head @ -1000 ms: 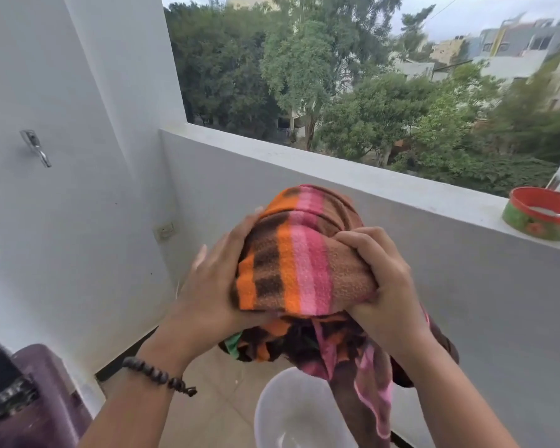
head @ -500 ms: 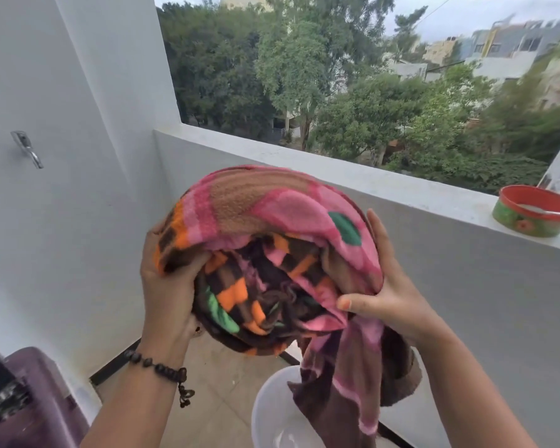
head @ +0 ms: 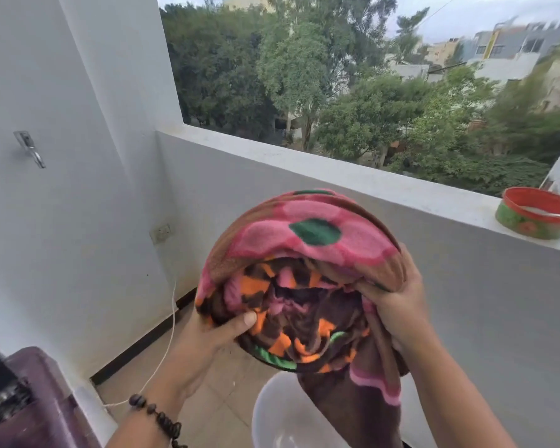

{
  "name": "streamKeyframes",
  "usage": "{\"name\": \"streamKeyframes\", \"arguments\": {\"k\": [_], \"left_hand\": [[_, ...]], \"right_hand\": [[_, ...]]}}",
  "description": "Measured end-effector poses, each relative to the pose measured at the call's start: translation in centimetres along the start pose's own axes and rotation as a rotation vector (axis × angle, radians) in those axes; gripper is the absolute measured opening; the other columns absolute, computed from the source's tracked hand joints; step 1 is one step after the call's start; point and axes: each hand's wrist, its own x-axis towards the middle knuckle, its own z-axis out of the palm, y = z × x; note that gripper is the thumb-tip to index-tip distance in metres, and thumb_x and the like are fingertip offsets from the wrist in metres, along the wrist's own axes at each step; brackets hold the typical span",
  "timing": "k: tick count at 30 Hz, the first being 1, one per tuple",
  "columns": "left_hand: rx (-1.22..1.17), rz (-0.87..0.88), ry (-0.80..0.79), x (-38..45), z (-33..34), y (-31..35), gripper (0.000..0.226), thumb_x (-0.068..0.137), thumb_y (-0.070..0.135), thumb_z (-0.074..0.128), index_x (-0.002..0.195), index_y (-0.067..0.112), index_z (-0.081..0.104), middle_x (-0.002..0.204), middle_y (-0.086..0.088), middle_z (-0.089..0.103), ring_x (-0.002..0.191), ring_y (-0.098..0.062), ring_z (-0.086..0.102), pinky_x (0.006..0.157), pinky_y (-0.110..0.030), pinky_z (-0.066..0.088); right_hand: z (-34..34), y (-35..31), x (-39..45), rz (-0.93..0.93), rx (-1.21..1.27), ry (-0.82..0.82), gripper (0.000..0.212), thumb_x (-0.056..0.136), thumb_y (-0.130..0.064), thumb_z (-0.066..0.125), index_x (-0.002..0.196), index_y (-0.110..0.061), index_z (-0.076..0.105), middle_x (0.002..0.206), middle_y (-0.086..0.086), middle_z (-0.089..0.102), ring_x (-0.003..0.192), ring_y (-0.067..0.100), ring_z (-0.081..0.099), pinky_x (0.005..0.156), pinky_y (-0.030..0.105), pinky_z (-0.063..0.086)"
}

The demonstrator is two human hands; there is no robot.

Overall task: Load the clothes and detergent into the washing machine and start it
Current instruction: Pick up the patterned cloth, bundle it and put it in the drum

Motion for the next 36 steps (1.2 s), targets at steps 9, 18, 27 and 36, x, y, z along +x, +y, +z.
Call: {"name": "streamKeyframes", "arguments": {"k": [9, 18, 27, 36], "left_hand": [[1.027, 0.178, -0.163, -0.1, 0.8, 4.4, 0.145, 0.039, 0.070, 0.083, 0.136, 0.065, -0.025, 0.151, 0.038, -0.024, 0.141, 0.001, -0.032, 0.117, -0.052, -0.014], [0.662, 0.502, 0.012, 1.5, 2.0, 4.2, 0.071, 0.051, 0.049, 0.080, 0.116, 0.053, 0.053, 0.108, 0.034, 0.064, 0.098, 0.011, 0.062, 0.083, -0.006, 0.046], [-0.032, 0.344, 0.238, 1.4, 1.1, 3.4, 0.058, 0.045, 0.019, 0.092, 0.097, 0.030, 0.068, 0.092, 0.003, 0.074, 0.083, -0.016, 0.070, 0.066, -0.030, 0.060], [-0.206, 0.204, 0.265, 1.5, 3.1, 2.3, 0.042, 0.062, -0.003, 0.074, 0.099, 0.015, 0.066, 0.088, -0.006, 0.072, 0.079, -0.023, 0.069, 0.063, -0.033, 0.061]], "right_hand": [[1.6, -3.1, -0.5, -0.404, -0.593, -0.328, 0.043, 0.075, -0.024, 0.075, 0.118, -0.023, 0.065, 0.115, -0.006, 0.060, 0.114, 0.013, 0.055, 0.099, 0.034, 0.046], [2.4, -4.7, -0.8, -0.357, -0.574, -0.505, 0.082, 0.070, -0.037, 0.085, 0.140, -0.037, 0.043, 0.135, -0.012, 0.049, 0.130, 0.016, 0.047, 0.106, 0.050, 0.041], [-1.6, -3.4, 0.5, -0.012, -0.412, -0.543, 0.123, 0.047, -0.063, 0.089, 0.147, -0.056, 0.017, 0.154, -0.021, 0.032, 0.143, 0.003, 0.032, 0.116, 0.042, 0.033], [-0.8, -2.2, -0.2, 0.134, -0.118, -0.420, 0.102, 0.050, -0.029, 0.091, 0.134, -0.053, 0.039, 0.120, -0.024, 0.064, 0.112, 0.002, 0.063, 0.082, 0.017, 0.053]]}}
